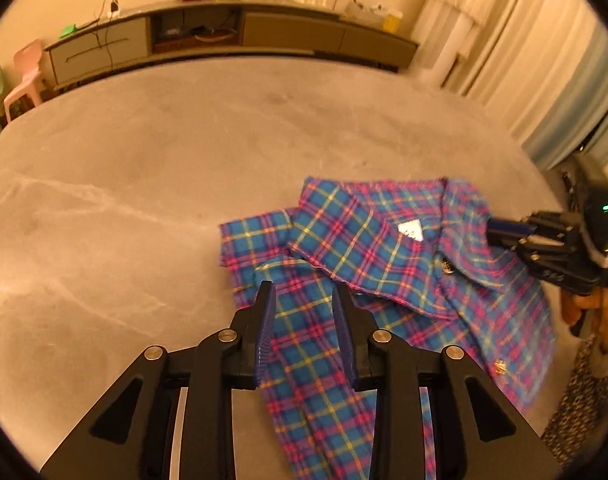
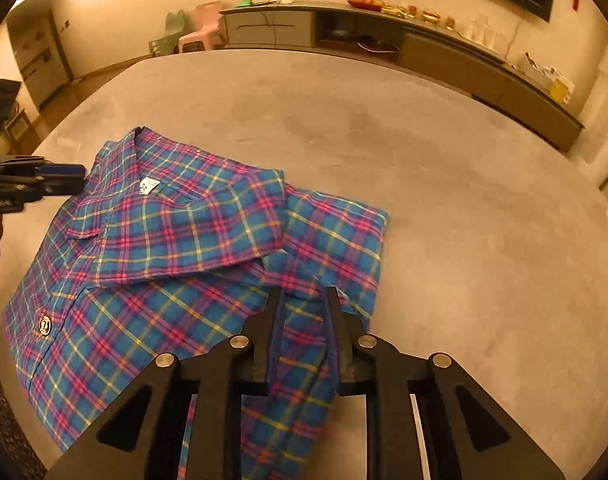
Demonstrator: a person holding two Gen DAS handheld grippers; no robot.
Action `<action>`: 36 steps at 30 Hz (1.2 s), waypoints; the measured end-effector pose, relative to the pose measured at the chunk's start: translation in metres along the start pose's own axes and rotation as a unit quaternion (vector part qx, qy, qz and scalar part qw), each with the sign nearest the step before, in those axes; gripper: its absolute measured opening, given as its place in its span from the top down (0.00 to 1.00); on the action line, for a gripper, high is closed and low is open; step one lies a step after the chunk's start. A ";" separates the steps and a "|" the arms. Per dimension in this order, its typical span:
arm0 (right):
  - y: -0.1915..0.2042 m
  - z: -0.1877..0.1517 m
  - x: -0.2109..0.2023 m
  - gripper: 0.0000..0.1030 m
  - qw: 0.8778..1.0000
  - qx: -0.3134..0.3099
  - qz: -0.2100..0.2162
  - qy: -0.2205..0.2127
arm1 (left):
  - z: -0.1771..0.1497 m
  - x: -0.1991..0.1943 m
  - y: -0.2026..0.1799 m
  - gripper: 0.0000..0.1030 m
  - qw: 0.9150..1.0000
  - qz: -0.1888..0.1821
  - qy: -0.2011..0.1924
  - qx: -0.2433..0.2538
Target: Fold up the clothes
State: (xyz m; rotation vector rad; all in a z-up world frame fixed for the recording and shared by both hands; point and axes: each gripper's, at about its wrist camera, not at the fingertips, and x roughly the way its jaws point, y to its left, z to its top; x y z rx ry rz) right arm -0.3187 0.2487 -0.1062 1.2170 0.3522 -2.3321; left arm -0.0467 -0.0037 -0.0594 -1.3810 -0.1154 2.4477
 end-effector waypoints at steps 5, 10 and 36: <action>0.001 0.006 -0.005 0.73 1.000 -0.002 -0.001 -0.013 | -0.022 -0.013 -0.005 0.69 0.999 -0.018 0.022 0.023; -0.019 0.007 -0.004 0.73 0.999 0.044 0.022 -0.004 | -0.040 -0.021 -0.010 0.68 0.999 -0.001 0.040 0.035; -0.012 -0.077 -0.044 0.76 0.983 0.152 0.103 0.014 | -0.070 -0.056 -0.014 0.81 0.997 0.019 0.018 -0.079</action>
